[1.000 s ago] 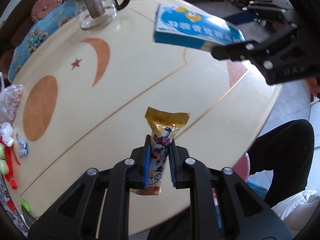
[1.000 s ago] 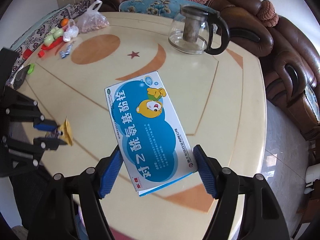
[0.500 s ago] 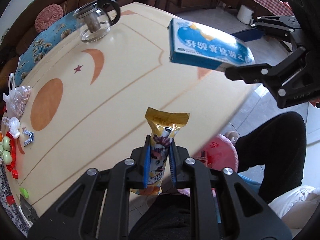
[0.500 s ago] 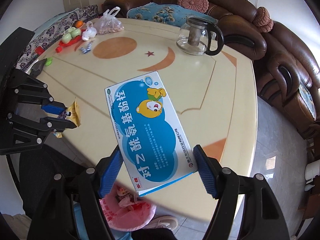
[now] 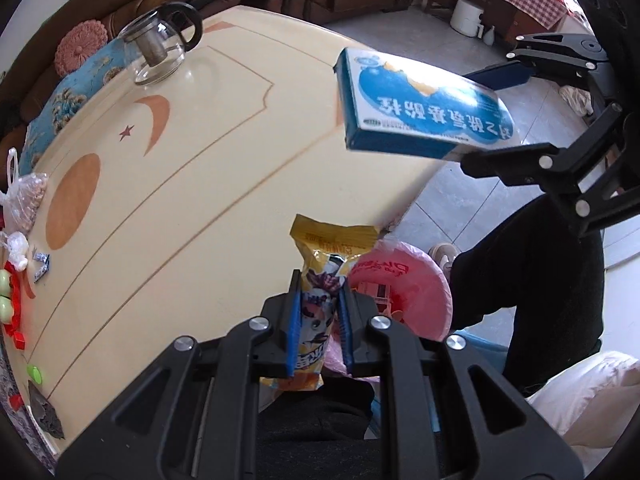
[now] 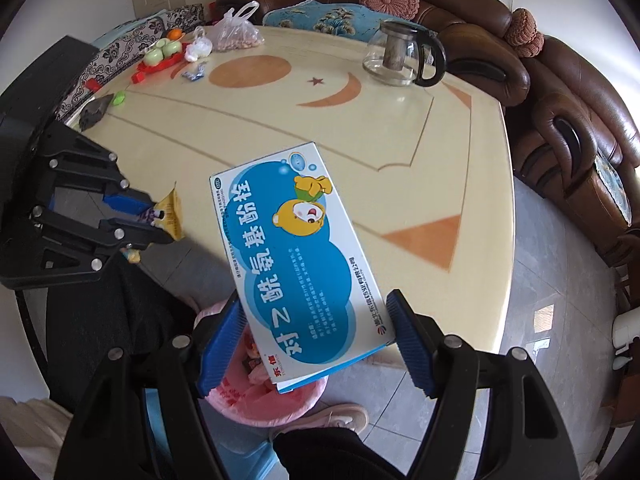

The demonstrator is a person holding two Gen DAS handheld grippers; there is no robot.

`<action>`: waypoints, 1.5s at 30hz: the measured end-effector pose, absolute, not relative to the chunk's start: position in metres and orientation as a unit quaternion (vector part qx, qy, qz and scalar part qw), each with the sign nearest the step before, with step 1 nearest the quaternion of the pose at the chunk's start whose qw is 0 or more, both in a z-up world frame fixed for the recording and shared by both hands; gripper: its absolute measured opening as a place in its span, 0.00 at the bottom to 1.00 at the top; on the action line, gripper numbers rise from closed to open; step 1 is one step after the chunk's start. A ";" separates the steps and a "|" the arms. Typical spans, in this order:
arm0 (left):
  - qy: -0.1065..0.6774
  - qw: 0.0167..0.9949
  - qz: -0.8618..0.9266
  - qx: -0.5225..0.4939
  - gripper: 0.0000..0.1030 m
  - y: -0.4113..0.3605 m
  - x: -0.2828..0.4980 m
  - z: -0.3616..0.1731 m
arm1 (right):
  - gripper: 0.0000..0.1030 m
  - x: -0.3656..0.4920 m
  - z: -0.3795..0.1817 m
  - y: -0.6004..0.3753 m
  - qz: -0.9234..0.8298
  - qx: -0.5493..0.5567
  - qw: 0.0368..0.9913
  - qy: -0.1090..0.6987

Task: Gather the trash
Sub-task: 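Carry the snack wrapper and blue box with both tools over the pink bin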

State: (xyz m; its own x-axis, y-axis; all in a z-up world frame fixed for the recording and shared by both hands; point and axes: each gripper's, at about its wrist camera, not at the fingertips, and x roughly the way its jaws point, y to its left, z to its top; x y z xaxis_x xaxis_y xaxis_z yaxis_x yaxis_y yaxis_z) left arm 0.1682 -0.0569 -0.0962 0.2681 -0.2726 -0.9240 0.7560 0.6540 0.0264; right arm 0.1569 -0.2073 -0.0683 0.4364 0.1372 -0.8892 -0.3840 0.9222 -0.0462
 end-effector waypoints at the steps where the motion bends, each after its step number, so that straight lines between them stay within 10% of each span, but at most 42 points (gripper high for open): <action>1: 0.500 0.759 -0.340 0.243 0.17 -0.058 0.165 -0.098 | 0.67 0.154 -0.070 -0.208 0.156 -0.122 0.838 0.508; 45: 0.636 0.643 -0.386 0.181 0.17 -0.084 0.134 -0.299 | 0.67 0.101 -0.280 -0.210 0.160 -0.109 0.762 0.619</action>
State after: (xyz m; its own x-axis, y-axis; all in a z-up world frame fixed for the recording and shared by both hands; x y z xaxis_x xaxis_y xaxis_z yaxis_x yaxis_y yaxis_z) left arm 0.1345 -0.0836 -0.2989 -0.1088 -0.2667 -0.9576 0.7265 0.6362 -0.2597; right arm 0.1009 -0.2104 -0.2798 0.1835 0.1090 -0.9770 -0.3781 0.9252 0.0322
